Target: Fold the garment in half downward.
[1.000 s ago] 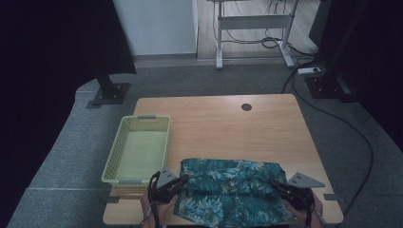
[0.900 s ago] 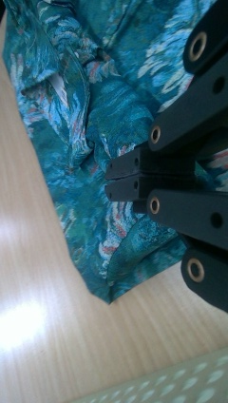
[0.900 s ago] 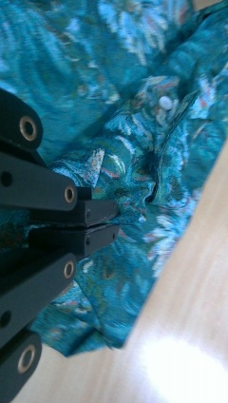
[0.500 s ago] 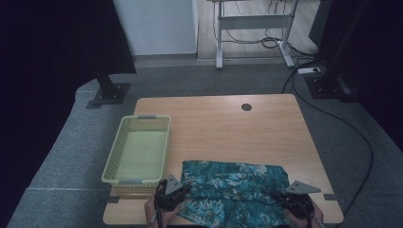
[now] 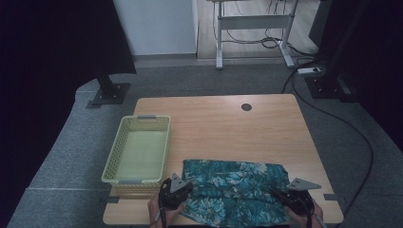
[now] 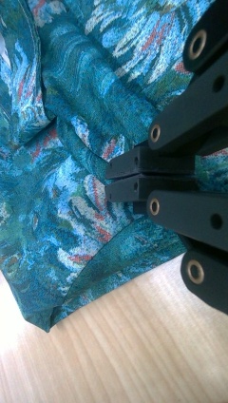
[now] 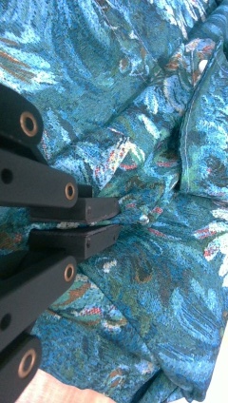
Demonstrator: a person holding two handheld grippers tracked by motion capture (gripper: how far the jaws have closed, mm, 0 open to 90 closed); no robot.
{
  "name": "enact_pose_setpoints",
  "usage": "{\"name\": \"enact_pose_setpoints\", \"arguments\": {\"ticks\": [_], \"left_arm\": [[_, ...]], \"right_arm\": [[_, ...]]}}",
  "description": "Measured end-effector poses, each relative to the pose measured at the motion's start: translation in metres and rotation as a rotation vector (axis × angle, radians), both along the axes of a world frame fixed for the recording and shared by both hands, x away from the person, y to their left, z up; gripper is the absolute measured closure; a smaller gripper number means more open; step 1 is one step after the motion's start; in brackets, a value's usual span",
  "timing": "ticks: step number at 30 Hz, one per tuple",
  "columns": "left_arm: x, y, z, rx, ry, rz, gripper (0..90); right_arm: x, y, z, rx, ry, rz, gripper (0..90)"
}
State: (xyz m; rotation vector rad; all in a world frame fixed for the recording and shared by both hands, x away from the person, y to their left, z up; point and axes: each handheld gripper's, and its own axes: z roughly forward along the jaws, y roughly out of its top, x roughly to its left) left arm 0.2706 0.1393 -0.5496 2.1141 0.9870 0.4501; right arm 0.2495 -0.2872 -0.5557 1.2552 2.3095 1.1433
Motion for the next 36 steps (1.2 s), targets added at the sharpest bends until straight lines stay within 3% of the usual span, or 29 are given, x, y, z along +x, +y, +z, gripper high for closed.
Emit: {"name": "enact_pose_setpoints", "arguments": {"ticks": [13,16,19,29,36], "left_arm": [[0.024,-0.014,0.0,0.013,-0.008,0.09,88.1],[0.029,-0.017,0.001,0.041,-0.016,0.092,88.0],[0.034,-0.018,0.001,0.034,-0.005,0.097,88.0],[0.055,-0.014,0.004,0.026,0.028,0.125,88.0],[0.056,-0.015,0.003,0.017,0.023,0.143,87.8]], "right_arm": [[0.041,-0.003,0.0,0.01,0.003,-0.023,85.1],[0.049,-0.004,0.0,0.008,0.003,-0.015,85.0],[0.056,-0.008,0.0,0.023,0.017,-0.009,85.0],[0.071,0.0,0.0,0.026,0.012,-0.036,84.9],[0.075,0.003,-0.001,0.028,0.007,-0.044,85.0]]}}
